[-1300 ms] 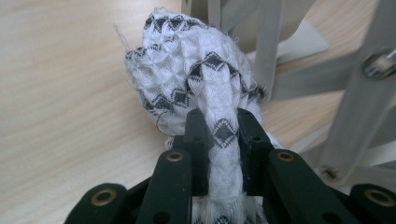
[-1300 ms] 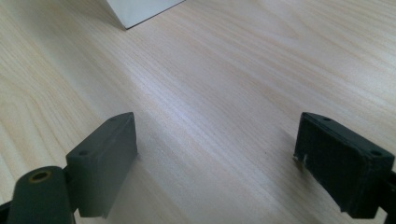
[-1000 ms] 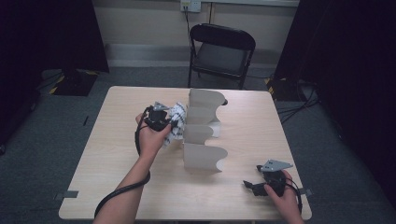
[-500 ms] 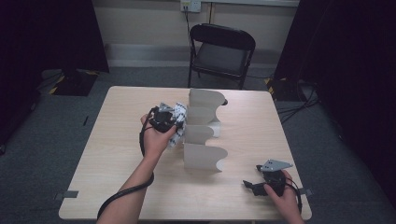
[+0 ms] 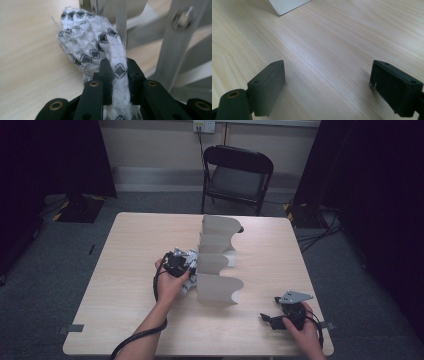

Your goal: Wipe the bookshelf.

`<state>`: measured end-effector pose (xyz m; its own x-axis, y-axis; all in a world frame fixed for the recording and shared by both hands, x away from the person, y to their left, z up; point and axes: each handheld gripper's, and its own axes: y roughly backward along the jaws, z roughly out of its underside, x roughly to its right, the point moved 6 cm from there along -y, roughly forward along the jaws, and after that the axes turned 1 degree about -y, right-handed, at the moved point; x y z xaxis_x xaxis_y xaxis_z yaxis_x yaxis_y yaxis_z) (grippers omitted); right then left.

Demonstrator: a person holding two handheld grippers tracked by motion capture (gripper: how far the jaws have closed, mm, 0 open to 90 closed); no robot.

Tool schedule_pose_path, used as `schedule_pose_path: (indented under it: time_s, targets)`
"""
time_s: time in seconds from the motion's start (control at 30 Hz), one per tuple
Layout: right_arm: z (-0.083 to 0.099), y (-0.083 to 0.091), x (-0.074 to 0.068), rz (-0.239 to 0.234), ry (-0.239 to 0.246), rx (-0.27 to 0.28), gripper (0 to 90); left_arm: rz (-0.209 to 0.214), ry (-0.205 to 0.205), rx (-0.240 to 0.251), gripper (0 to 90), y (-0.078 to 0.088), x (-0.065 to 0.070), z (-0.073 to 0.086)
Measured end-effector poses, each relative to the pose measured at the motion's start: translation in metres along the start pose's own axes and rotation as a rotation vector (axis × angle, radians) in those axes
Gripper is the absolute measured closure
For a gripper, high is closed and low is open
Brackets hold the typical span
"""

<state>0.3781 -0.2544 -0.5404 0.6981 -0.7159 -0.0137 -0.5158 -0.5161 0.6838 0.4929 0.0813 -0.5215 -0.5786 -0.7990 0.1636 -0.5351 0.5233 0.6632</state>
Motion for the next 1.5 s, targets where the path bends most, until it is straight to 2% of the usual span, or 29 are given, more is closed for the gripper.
schedule_pose_path:
  time_s: [0.07,0.17,0.2,0.23,0.3,0.33,0.37,0.5,0.53,0.63,0.73,0.83,0.97,1.2,1.33,1.5]
  targets:
    - [0.0,0.0,0.0,0.001,0.0,0.001,12.2,-0.002,0.008,0.014,77.9,-0.002,0.0,0.003]
    - [0.0,0.0,0.0,0.001,0.0,0.001,12.2,-0.011,-0.013,-0.012,77.9,0.003,0.0,0.001]
    - [0.0,0.0,0.0,0.0,0.0,0.0,12.2,-0.017,-0.006,-0.001,77.9,0.004,0.0,-0.001]
    - [0.0,0.0,0.0,0.0,0.0,0.0,12.2,-0.016,-0.016,-0.008,77.9,0.008,-0.001,-0.003]
    - [0.0,0.0,0.0,0.001,0.0,0.001,12.2,-0.021,-0.001,0.01,77.9,0.016,-0.002,-0.01]
    - [0.0,0.0,0.0,-0.001,0.001,0.0,12.2,-0.022,-0.021,0.007,77.9,0.022,-0.004,-0.014]
    - [0.0,0.0,0.0,-0.001,0.001,0.0,12.2,-0.027,-0.014,0.024,77.9,0.027,-0.005,-0.019]
    - [0.0,0.0,0.0,-0.002,0.002,0.0,12.2,-0.047,-0.032,0.081,77.9,0.052,-0.008,-0.042]
    - [0.0,0.0,0.0,-0.002,0.002,0.0,12.2,-0.049,-0.023,0.113,77.8,0.06,-0.008,-0.051]
    - [0.0,0.0,0.0,-0.002,0.002,0.0,12.2,-0.048,-0.047,0.163,77.8,0.078,-0.006,-0.071]
    - [0.0,0.0,0.0,-0.002,0.002,0.0,12.2,-0.042,-0.066,0.203,77.7,0.089,-0.001,-0.088]
    - [0.0,0.0,0.0,-0.002,0.002,0.0,12.2,-0.042,-0.095,0.216,77.8,0.093,0.007,-0.1]
    - [0.0,0.0,0.0,-0.002,0.002,0.0,12.2,-0.026,-0.107,0.197,78.0,0.084,0.013,-0.097]
    - [0.0,0.0,0.0,-0.002,0.002,0.0,12.2,-0.014,-0.067,0.196,78.1,0.071,0.012,-0.085]
    - [0.0,0.0,0.0,-0.002,0.002,0.0,12.2,-0.028,-0.051,0.199,78.0,0.073,0.008,-0.085]
    - [0.0,0.0,0.0,-0.002,0.002,0.0,12.2,-0.071,-0.059,0.204,78.0,0.084,-0.001,-0.089]
